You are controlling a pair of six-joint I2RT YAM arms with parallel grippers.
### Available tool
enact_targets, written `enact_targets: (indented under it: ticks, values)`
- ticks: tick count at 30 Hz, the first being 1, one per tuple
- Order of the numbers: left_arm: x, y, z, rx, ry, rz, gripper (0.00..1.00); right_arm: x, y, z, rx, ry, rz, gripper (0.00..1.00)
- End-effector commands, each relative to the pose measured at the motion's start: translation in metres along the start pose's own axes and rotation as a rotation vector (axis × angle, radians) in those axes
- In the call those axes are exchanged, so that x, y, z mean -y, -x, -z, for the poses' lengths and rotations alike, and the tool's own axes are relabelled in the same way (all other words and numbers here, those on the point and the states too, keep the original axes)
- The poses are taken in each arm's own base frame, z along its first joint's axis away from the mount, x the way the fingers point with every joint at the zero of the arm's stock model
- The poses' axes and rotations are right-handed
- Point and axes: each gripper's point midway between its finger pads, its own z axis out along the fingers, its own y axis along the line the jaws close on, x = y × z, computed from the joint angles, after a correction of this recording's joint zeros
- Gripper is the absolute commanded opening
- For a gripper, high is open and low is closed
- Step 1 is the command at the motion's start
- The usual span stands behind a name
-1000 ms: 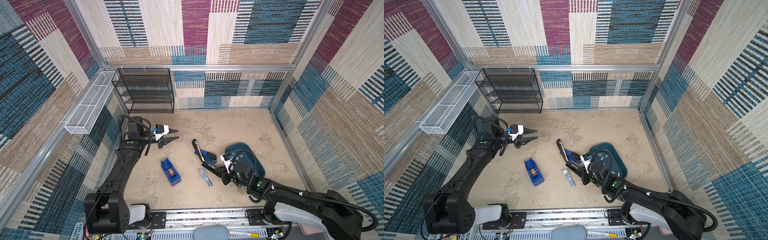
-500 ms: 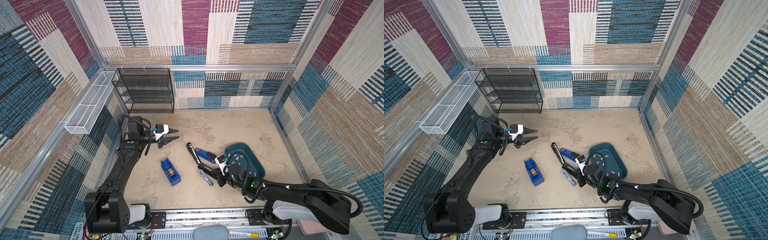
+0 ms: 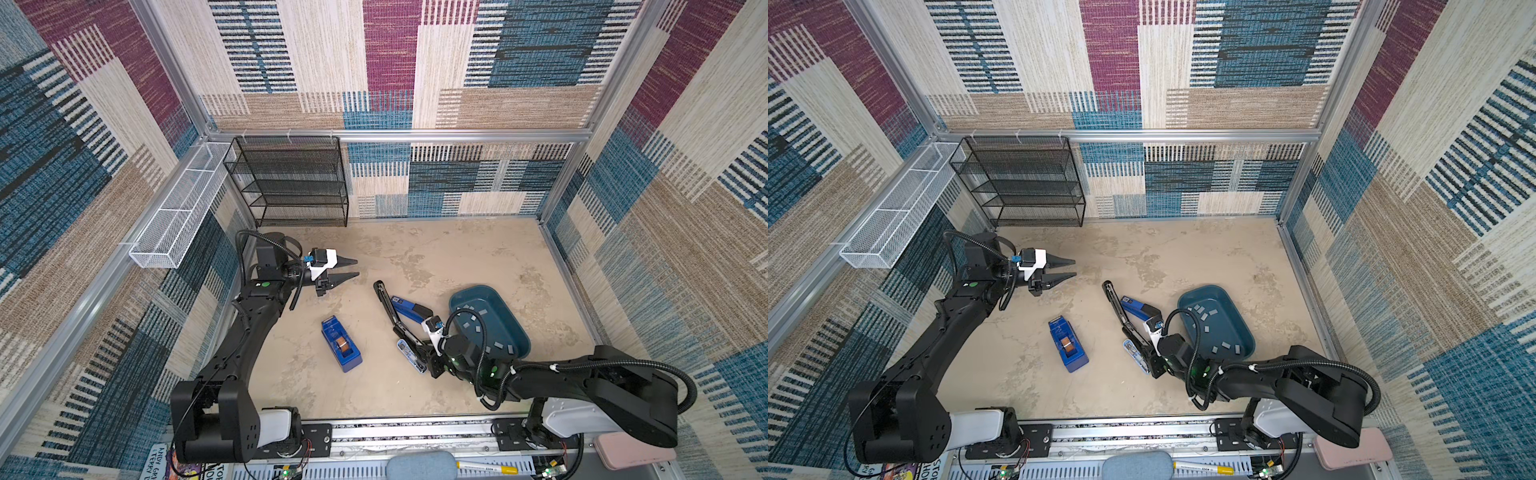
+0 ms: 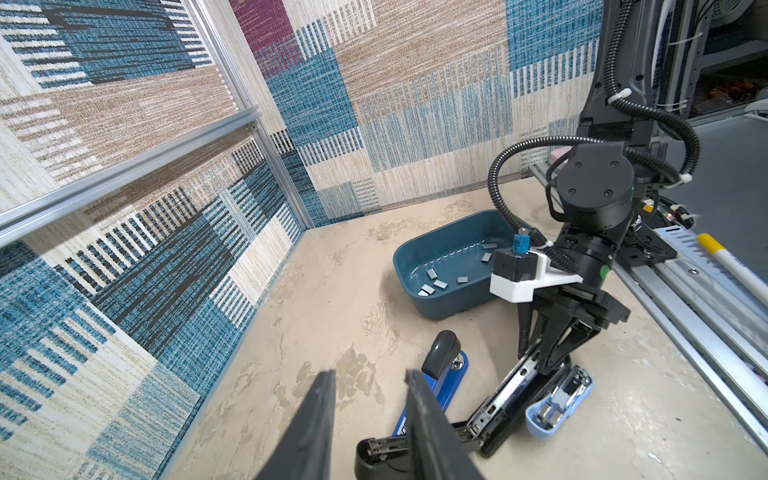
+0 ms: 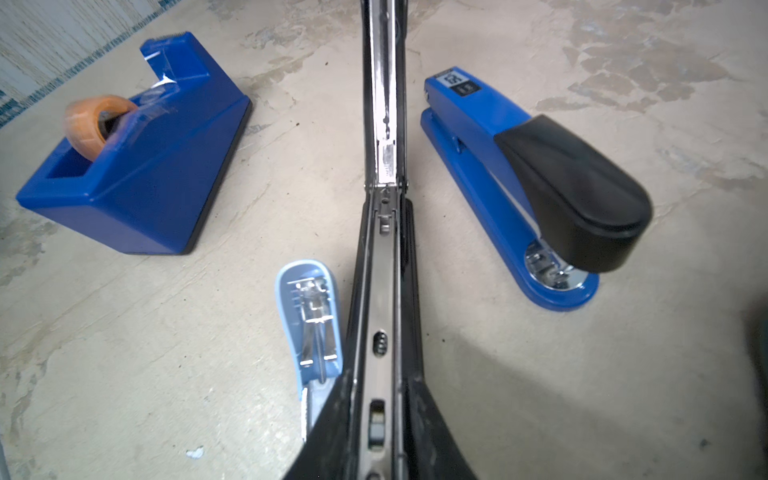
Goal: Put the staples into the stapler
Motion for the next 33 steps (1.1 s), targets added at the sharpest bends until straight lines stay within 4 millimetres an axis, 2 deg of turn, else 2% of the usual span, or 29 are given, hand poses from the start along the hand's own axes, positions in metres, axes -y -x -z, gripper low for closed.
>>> enact_targets:
  ticks: [1, 6, 11, 16, 20, 27, 30, 33]
  values:
    - [0.002, 0.006, 0.000, 0.025, -0.019, 0.007, 0.33, 0.004, 0.004, -0.003, 0.018, -0.037, -0.018, 0.27]
    - [0.004, 0.007, -0.001, 0.029, -0.025, 0.008, 0.33, 0.007, 0.009, 0.000, 0.031, -0.057, -0.028, 0.32]
    - [0.006, 0.008, -0.002, 0.030, -0.030, -0.004, 0.31, 0.004, 0.028, 0.012, 0.073, -0.048, -0.052, 0.39]
    - [0.014, 0.010, -0.013, 0.035, -0.056, -0.029, 0.32, 0.012, 0.047, 0.030, 0.128, -0.090, -0.108, 0.46]
    - [0.022, 0.004, -0.032, 0.008, -0.073, -0.020, 0.36, 0.021, 0.064, 0.043, 0.152, -0.154, -0.155, 0.51]
    - [0.038, -0.005, -0.068, 0.000, -0.163, 0.052, 0.46, 0.051, 0.091, 0.059, 0.152, -0.252, -0.251, 0.54]
    - [0.036, -0.009, -0.077, -0.027, -0.164, 0.071, 0.47, 0.067, 0.102, 0.071, 0.179, -0.252, -0.304, 0.55]
    - [0.044, -0.031, -0.088, -0.135, -0.193, 0.047, 0.47, 0.082, 0.111, 0.086, 0.234, -0.269, -0.354, 0.58]
